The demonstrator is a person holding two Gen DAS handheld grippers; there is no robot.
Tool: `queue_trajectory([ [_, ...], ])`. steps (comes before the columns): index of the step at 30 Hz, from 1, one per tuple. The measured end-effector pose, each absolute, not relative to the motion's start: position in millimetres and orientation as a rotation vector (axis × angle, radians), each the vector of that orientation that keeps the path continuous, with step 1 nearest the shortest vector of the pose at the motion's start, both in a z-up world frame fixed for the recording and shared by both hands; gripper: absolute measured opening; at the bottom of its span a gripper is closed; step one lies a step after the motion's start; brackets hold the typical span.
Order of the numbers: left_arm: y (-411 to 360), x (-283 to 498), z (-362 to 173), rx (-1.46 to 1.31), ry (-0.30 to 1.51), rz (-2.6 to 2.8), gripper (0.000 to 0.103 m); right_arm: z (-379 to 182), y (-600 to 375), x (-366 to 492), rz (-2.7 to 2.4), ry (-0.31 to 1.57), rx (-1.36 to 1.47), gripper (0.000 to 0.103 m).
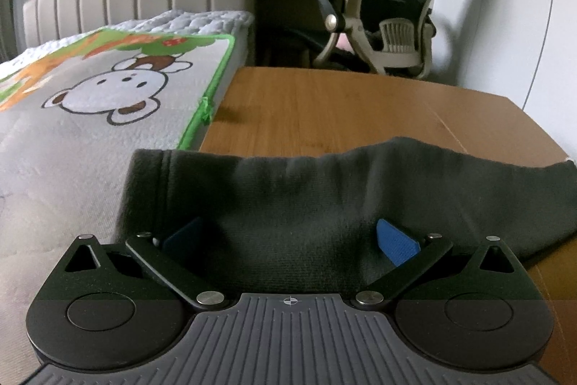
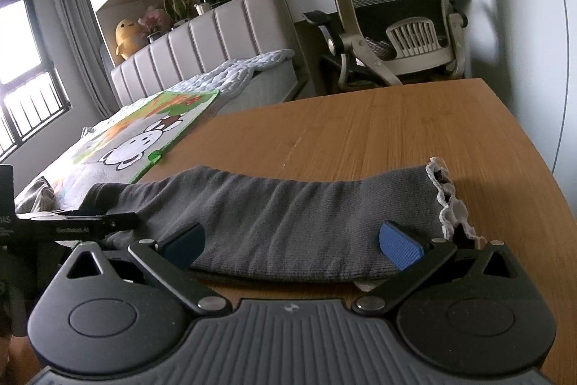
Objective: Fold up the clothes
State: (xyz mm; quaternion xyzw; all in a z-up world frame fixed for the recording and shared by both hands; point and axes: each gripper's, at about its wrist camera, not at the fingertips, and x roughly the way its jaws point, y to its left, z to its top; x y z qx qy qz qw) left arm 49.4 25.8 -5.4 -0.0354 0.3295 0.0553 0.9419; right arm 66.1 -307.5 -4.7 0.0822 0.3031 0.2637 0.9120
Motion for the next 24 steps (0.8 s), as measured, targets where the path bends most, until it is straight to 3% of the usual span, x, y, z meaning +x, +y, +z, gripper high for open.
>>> queue_trajectory([
  [24, 27.9, 42.8, -4.9, -0.101, 0.651, 0.108, 0.103, -6.6, -299.4, 68.2, 0.517, 0.625, 0.115, 0.103],
])
